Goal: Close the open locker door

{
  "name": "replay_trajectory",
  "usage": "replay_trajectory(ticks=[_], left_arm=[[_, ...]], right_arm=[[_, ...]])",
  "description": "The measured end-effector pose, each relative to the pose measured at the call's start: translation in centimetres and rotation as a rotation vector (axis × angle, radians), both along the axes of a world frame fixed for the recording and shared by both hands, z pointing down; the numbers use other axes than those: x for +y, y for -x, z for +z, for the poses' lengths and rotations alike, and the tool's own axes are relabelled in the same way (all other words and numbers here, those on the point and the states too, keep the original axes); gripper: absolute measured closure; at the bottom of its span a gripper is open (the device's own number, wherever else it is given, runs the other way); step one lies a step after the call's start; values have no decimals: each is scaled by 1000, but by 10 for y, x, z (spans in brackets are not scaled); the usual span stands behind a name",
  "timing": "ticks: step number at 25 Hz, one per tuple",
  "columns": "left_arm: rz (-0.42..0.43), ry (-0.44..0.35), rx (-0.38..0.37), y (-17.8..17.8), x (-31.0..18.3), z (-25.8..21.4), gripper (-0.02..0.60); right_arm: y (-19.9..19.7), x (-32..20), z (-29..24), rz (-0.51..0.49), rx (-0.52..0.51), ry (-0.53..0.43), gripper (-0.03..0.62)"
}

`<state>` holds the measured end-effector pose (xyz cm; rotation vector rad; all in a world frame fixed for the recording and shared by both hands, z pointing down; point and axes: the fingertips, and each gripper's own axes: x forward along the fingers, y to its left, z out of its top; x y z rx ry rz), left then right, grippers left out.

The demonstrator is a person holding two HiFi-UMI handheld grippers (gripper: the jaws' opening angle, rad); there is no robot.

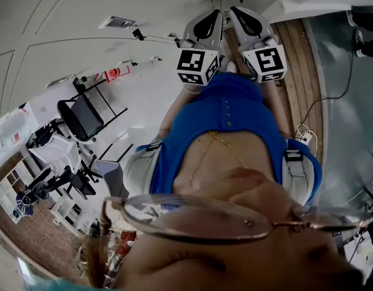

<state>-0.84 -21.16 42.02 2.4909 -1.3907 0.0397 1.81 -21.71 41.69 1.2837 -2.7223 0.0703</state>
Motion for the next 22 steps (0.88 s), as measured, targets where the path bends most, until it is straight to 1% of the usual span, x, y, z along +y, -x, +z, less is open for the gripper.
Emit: replay_trajectory(ticks=[7,22], left_arm=[[-1,0,-4,-5,2,-1,581],[1,-5,-11,-12,5,-1,581]], right_arm=[[-1,4,1,-25,-2,18,592],[-5,6,-1,-52,-6,12,592]])
